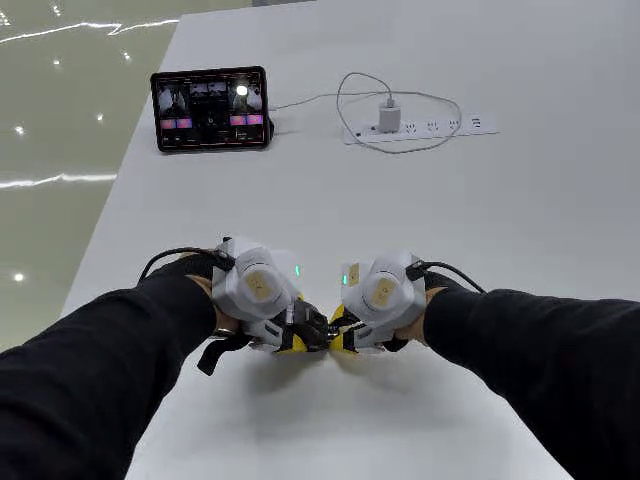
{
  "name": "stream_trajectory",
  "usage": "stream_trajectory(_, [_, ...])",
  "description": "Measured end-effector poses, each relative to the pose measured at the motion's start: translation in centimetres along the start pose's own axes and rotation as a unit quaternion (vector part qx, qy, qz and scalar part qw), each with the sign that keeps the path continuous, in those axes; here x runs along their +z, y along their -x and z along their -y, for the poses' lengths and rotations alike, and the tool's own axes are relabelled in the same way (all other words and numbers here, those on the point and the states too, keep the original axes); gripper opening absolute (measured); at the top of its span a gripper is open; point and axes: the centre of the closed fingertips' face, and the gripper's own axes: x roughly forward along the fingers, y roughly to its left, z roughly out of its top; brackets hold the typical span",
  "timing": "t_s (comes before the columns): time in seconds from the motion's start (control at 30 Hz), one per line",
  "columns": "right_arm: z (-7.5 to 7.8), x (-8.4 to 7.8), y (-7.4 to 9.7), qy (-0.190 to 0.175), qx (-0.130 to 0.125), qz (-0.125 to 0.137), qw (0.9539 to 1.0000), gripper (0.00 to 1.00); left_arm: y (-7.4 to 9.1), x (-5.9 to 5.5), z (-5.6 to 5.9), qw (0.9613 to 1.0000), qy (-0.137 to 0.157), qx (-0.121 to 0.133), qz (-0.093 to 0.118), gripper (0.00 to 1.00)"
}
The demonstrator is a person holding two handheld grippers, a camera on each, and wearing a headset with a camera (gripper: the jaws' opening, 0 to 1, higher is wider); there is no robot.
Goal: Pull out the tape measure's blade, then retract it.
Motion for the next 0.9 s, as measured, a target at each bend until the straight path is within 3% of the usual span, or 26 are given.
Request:
stream_trajectory(0.17, [0.1,-0.1,0.1,-0.007,-0.003,-0.003,1.0,0.1,0.0,-0.2,0.0,0.9999,0.003,-0.002,-0.009,0.33])
stream_trajectory(0.9, [0.3,-1.4,1.3,-0.006,0.003,-0.015,0.9999,0.1,0.0,-0.2,0.0,0.9999,0.014,0.002,-0.006,0.33])
